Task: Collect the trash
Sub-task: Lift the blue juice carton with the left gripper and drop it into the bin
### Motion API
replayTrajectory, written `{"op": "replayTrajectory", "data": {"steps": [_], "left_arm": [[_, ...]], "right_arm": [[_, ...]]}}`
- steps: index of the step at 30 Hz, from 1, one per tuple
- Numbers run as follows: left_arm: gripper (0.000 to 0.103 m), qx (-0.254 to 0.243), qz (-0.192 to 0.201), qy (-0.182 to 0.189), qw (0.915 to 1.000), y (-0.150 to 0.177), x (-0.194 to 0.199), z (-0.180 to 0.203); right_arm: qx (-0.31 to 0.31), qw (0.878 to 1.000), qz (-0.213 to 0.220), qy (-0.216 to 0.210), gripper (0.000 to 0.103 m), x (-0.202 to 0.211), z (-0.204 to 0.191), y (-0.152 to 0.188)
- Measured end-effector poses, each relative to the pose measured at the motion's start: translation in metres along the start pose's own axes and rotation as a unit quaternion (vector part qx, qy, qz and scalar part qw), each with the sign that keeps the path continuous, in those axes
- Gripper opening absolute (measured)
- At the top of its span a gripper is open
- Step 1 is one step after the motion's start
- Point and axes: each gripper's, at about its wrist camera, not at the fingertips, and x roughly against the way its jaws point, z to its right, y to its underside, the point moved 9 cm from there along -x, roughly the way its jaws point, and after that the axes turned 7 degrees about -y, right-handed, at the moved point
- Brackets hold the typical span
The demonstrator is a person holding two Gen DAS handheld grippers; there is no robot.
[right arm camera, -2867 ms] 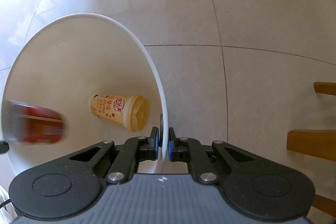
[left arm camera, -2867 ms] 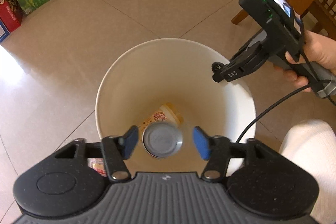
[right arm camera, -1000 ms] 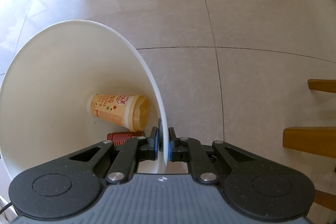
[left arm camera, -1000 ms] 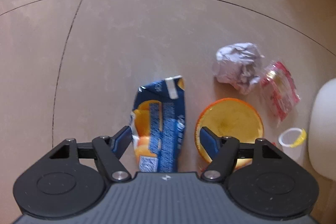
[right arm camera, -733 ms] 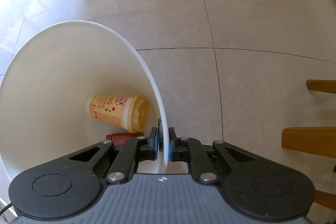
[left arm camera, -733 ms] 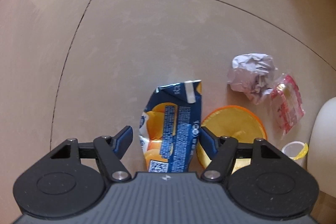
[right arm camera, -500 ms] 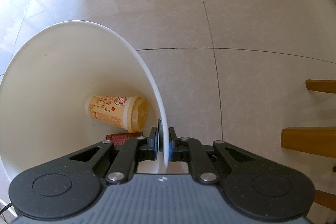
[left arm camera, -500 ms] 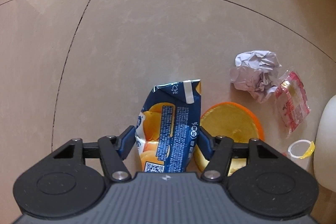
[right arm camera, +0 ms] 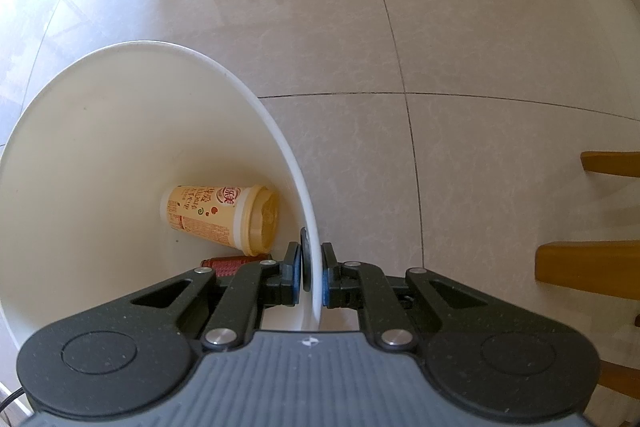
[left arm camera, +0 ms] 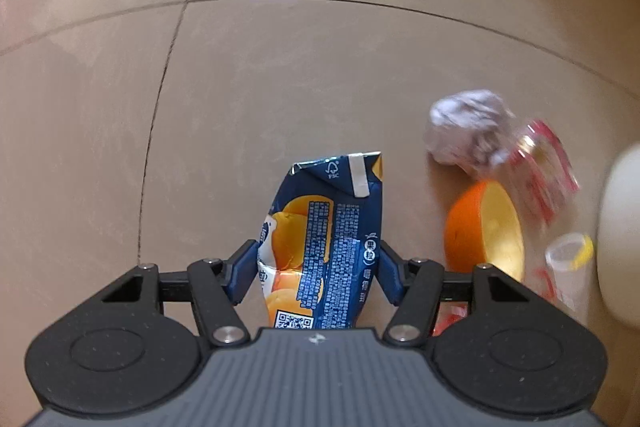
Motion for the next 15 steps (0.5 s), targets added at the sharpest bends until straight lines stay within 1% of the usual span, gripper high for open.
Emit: {"op": "replayTrajectory", "data": {"steps": [3,7,10,15], "left_arm": [[0.061,-0.039,-0.007,-0.003,0.9992,-0.001,0.015,0.009],[0.061,-0.094,0.001,-0.002,0.9956,-0.004,0.051,0.021],[0.061,-0.135,0.017,0.003,0.9907,-0.009,0.086,0.033],[0.061,-0.198,0.054,0.024,0.9783,-0.021,0.148,0.063]], "right_arm": [[0.000,1.000,0.001,-0.001,0.012,0.000,-0.001,0.000],[0.000,1.000,0.003,-0.004,0.012,0.001,0.001,0.000],[-0.001,1.000,0.004,-0.006,0.011,0.002,0.002,0.000],[-0.002,1.000,0.005,-0.010,0.011,0.003,0.004,0.000]]}}
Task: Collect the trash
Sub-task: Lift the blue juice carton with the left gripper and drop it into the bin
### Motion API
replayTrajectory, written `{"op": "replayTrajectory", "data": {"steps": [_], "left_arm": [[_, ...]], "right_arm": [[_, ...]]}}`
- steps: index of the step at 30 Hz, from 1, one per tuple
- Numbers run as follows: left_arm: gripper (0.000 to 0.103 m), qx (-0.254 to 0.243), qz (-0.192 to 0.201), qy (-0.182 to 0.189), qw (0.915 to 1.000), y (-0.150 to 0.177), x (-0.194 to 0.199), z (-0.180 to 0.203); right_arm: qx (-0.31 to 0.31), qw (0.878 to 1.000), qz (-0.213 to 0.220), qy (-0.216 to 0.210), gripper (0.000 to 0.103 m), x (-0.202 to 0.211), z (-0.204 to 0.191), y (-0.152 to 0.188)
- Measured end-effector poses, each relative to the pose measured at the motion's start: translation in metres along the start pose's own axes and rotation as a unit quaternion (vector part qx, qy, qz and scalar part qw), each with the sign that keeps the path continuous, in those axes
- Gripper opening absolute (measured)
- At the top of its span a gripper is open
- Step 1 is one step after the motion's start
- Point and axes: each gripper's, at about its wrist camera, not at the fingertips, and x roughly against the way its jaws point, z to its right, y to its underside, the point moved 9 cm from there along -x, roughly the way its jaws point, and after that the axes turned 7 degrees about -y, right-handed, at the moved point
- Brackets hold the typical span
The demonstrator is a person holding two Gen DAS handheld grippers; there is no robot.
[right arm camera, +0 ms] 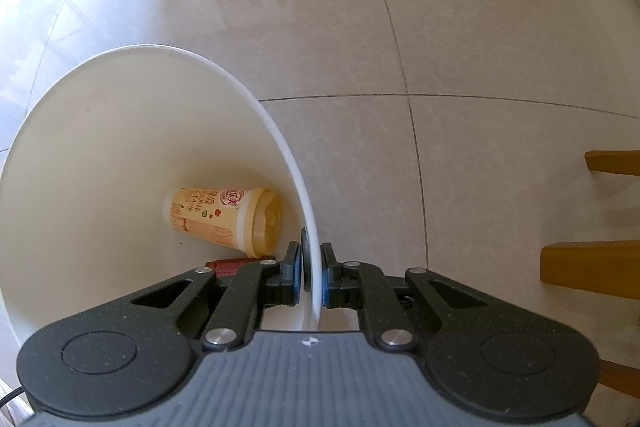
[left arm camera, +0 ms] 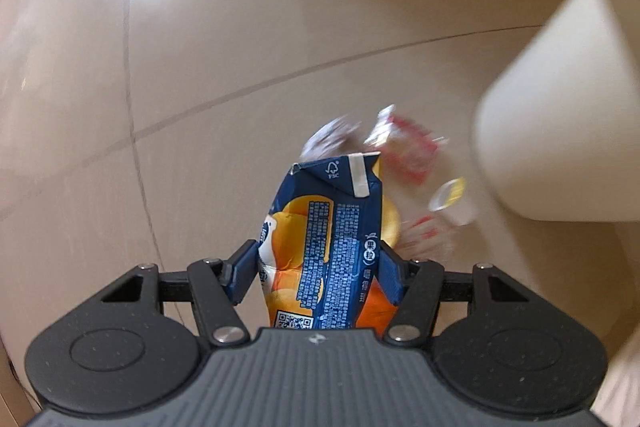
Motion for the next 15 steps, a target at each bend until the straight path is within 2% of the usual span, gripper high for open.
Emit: {"op": "replayTrajectory", "data": {"steps": [7,15], "left_arm": [[0.061,-0.052,0.050,0.045,0.9963,-0.041,0.070,0.055],[0.061,-0.104,0.115,0.093,0.9836,-0.094,0.137,0.127]], "right_arm": [[0.004,1.000,0.002,0.002,0.011,0.002,0.000,0.001],[0.004,1.000,0.004,-0.004,0.011,0.004,-0.001,0.002]]}}
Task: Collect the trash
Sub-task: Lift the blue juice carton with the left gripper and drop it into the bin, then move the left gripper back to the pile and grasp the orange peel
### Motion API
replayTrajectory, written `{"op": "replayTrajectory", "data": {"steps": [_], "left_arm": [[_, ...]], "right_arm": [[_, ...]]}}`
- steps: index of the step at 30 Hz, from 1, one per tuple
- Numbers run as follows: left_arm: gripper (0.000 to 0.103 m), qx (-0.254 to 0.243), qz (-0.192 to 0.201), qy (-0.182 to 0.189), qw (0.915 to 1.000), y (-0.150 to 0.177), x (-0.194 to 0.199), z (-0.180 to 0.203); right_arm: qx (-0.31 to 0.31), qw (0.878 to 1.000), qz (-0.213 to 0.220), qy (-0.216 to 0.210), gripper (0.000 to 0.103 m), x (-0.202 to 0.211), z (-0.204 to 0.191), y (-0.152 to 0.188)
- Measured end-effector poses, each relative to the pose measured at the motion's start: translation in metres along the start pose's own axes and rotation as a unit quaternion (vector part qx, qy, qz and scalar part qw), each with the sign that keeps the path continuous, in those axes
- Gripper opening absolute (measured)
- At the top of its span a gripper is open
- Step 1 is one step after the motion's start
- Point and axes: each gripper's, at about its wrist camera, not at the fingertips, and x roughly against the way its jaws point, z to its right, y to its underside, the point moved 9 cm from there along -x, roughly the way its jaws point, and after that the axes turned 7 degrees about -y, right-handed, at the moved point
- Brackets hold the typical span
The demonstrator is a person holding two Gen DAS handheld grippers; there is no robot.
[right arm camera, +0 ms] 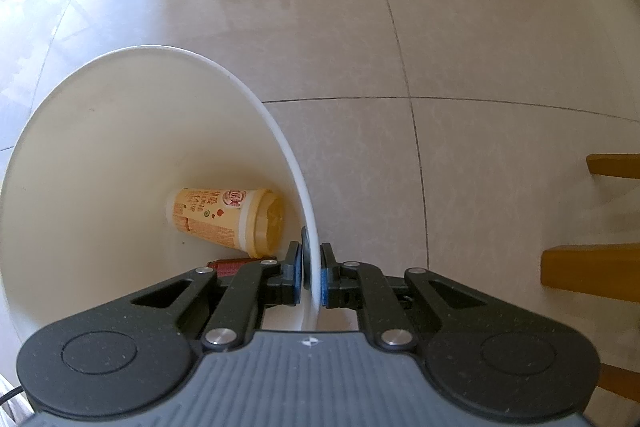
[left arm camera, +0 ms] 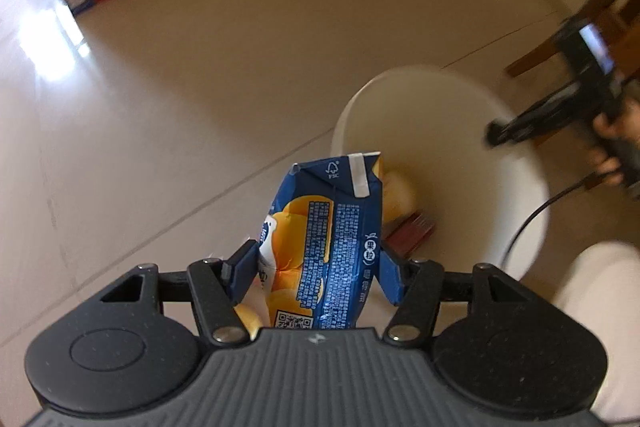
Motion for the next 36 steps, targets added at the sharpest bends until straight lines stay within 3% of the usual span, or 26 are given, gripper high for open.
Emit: {"op": "replayTrajectory", "data": {"steps": [3,8,9,11,17,24,36], "left_arm": [[0.061,-0.013,0.017,0.025,0.9995,-0.021,0.003,0.027],[0.063,-0.026,0.032,0.056,0.9976,-0.027,-0.002,0.063],[0.067,-0.029,0.031,0.061,0.9972,-0.022,-0.010,0.076],[0.087,-0.029,0.030,0.078,0.9961,-0.025,-0.012,0.088],[0.090,-0.036,0.037,0.073,0.9960,-0.028,-0.012,0.103],[0.091,-0.039,0.050,0.050,0.9967,-0.026,0.001,0.083],[0.097,0.048,0.060,0.014,0.9969,0.008,0.010,-0.007]], "right_arm": [[-0.001,1.000,0.001,-0.004,0.011,0.001,0.001,0.000],[0.000,1.000,0.003,-0.007,0.011,0.000,0.003,0.000],[0.001,1.000,0.003,-0.007,0.011,0.000,0.003,0.000],[0.001,1.000,0.003,-0.007,0.011,0.000,0.003,0.001],[0.003,1.000,0.003,-0.011,0.011,0.000,0.003,0.002],[0.003,1.000,0.003,-0.012,0.011,0.001,0.004,0.002],[0.008,1.000,0.004,-0.010,0.011,0.000,0.002,0.002]]}}
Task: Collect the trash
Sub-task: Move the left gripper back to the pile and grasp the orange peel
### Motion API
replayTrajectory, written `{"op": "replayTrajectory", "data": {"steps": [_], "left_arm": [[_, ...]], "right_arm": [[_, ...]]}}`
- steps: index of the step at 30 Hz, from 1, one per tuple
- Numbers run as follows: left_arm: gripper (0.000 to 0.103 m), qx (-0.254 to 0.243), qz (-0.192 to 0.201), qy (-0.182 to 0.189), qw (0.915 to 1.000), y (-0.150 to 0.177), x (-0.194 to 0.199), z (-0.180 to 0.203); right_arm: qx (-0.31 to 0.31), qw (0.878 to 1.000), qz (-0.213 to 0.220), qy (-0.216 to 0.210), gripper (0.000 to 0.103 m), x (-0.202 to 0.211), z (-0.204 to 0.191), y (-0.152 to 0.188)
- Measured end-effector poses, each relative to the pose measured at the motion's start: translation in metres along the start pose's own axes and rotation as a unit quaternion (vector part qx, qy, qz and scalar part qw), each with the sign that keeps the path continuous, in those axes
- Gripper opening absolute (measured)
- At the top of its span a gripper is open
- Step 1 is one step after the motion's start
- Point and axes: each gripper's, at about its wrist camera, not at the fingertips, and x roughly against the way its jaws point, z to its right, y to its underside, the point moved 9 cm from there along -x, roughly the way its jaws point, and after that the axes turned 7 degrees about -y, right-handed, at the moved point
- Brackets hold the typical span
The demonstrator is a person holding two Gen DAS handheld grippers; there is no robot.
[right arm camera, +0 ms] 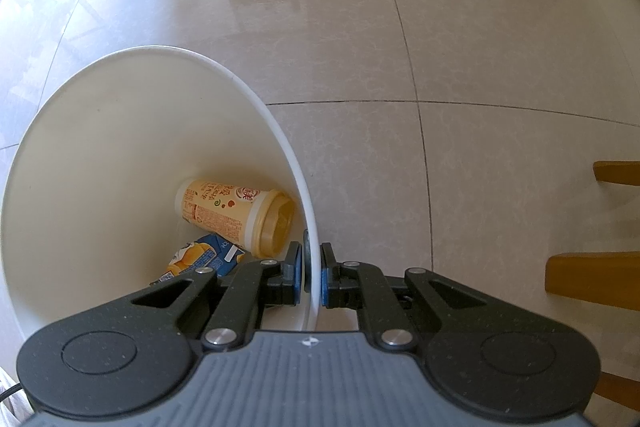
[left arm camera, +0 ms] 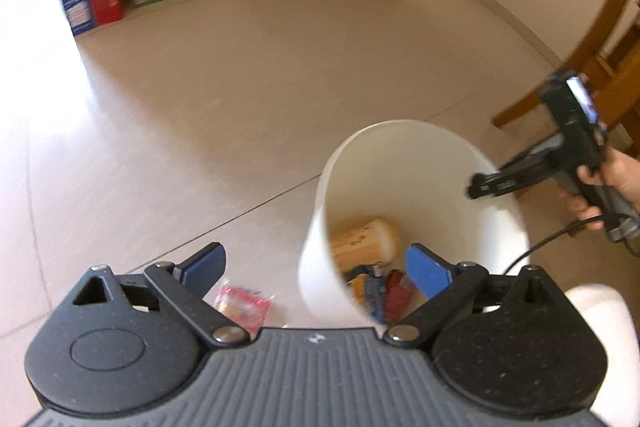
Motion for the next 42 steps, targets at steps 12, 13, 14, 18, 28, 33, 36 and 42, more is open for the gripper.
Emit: {"op": "replayTrajectory", "data": {"steps": [12,13,14,18,28,33,36,42], "left_arm": [[0.098,0.065,-0.047,-0.054,0.9953,0.091,-0.077,-0.075],[0.098,0.072,-0.052,-0.064,0.9940,0.100,-0.087,-0.081],[0.098,0.085,-0.058,-0.072,0.9921,0.109,-0.097,-0.086],[0.098,0.133,-0.095,-0.073,0.9839,0.146,-0.136,-0.100],[0.098,0.229,-0.127,-0.086,0.9613,0.189,-0.192,-0.127],[0.098,0.227,-0.141,-0.116,0.9565,0.201,-0.210,-0.134],[0.098,0.231,-0.140,-0.124,0.9549,0.205,-0.219,-0.135],[0.098,0.224,-0.148,-0.137,0.9535,0.213,-0.231,-0.132]], "right_arm": [[-0.002,1.000,0.000,0.004,0.011,-0.001,0.000,0.000],[-0.002,1.000,0.000,0.004,0.011,-0.001,0.000,-0.001],[-0.002,1.000,0.000,0.004,0.011,-0.002,0.000,0.000],[-0.003,1.000,0.000,0.005,0.011,-0.001,0.000,0.000],[-0.006,1.000,-0.001,0.013,0.011,-0.002,-0.003,0.000],[-0.008,1.000,-0.001,0.016,0.011,-0.003,-0.003,0.000],[-0.007,1.000,-0.001,0.018,0.011,-0.004,-0.003,0.000],[-0.009,1.000,-0.002,0.022,0.012,-0.005,-0.004,0.000]]}}
